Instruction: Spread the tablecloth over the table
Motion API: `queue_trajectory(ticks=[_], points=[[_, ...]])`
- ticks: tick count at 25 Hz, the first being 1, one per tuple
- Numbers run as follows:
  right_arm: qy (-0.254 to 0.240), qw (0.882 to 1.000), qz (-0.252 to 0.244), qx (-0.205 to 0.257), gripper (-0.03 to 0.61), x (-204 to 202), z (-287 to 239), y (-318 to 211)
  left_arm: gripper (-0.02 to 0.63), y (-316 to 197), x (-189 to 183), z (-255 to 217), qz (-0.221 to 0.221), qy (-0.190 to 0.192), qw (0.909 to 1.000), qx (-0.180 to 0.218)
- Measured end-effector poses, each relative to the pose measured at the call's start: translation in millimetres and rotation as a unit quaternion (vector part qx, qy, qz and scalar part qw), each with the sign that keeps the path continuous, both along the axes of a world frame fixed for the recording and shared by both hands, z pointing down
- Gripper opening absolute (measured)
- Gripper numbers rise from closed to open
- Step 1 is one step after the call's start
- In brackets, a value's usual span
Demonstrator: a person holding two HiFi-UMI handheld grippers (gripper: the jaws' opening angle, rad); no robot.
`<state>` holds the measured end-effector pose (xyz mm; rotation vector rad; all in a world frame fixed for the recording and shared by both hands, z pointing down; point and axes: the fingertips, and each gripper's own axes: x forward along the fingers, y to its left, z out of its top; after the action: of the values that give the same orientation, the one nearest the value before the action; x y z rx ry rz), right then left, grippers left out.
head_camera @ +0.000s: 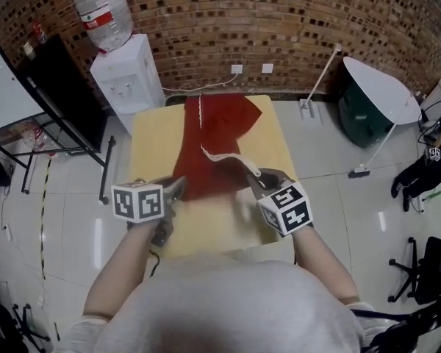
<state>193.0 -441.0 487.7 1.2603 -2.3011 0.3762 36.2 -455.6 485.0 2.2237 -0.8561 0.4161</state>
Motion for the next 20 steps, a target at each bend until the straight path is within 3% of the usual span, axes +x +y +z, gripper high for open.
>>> queue_trajectory(ticks=[4, 10, 20], points=[[0.004, 0.999, -0.013, 0.053, 0.009, 5.3, -55.8, -33.7, 0.009, -23.1, -3.7, -50.9, -0.014, -0.014, 0.9984, 0.053], [0.034, 0.994, -0.023, 0.106, 0.009, 7.2, -119.7, -87.3, 0.009, -68.2, -17.1, -104.8, -0.025, -0.017, 0.9943, 0.102], [0.061, 0.985, -0.021, 0.159, 0.009, -6.5, -204.6, -209.9, 0.009, -202.7, -53.7, -177.0, -0.058, -0.001, 0.9886, 0.139]])
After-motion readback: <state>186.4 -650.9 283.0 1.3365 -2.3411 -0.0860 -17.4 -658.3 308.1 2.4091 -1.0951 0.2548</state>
